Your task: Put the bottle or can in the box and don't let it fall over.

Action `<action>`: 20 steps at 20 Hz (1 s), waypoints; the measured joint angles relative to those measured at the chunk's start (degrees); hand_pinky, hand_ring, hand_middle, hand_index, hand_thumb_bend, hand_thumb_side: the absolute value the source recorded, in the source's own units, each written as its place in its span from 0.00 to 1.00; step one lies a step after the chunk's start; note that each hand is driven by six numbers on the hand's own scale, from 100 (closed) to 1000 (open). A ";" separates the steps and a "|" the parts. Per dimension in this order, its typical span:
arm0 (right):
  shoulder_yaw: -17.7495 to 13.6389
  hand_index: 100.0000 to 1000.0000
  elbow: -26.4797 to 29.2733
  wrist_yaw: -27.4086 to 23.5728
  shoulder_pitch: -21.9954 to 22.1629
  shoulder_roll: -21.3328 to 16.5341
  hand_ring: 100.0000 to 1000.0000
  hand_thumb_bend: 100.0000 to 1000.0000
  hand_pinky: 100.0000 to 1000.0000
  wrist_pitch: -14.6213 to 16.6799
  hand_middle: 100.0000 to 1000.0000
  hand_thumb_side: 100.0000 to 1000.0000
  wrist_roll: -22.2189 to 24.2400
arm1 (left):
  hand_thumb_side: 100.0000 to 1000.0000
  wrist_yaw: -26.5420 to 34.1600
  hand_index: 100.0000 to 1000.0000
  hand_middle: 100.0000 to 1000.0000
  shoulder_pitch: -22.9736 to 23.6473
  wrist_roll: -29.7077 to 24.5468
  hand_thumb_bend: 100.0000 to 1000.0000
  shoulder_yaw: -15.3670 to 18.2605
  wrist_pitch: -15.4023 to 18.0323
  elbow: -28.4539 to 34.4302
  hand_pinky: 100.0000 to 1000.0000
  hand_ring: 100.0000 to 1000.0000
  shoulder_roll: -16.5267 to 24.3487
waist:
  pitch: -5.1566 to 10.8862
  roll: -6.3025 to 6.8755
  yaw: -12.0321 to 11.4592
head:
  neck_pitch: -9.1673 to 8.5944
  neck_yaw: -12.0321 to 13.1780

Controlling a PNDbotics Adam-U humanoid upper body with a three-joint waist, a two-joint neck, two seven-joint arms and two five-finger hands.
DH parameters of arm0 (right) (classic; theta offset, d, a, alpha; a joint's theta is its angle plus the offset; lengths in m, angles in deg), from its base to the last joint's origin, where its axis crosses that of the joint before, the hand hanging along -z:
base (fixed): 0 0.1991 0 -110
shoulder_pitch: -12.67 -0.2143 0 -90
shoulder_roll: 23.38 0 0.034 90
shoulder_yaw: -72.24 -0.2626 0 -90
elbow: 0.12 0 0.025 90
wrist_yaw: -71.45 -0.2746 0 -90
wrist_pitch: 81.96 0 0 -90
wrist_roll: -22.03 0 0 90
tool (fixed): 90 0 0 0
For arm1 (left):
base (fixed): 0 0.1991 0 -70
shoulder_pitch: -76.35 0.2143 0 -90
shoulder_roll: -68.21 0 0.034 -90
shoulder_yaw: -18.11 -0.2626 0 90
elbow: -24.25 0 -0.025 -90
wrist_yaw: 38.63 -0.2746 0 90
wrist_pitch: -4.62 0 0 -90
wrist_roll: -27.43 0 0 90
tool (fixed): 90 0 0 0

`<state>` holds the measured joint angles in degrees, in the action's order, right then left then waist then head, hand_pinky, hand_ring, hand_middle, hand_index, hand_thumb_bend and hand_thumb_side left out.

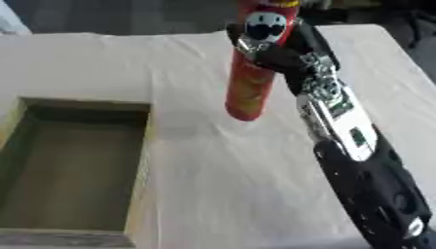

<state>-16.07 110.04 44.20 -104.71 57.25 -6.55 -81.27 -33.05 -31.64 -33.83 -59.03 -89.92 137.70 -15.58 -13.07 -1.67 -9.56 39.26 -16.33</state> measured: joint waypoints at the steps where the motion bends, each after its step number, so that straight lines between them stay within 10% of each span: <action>1: 0.38 0.42 0.76 -0.95 -0.91 -0.43 0.31 0.00 0.87 -0.32 0.43 0.00 0.02 | 0.66 0.37 0.78 0.91 0.38 -0.03 0.00 0.04 0.02 0.01 0.70 1.00 0.00 | 0.26 -0.07 -0.01 | 0.19 -0.04; 20: 10.32 0.42 -0.63 -10.42 -17.25 2.45 0.30 0.00 0.84 -7.71 0.42 0.07 1.12 | 0.71 7.87 0.79 0.92 4.94 -2.15 0.00 2.31 0.81 0.01 0.70 1.00 1.00 | 1.78 -1.74 -3.41 | 2.45 -3.66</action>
<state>-5.76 109.41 33.78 -121.96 59.71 -14.26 -80.15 -25.19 -26.70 -35.98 -56.72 -89.12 137.71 -14.58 -11.29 -3.41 -12.98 41.71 -19.99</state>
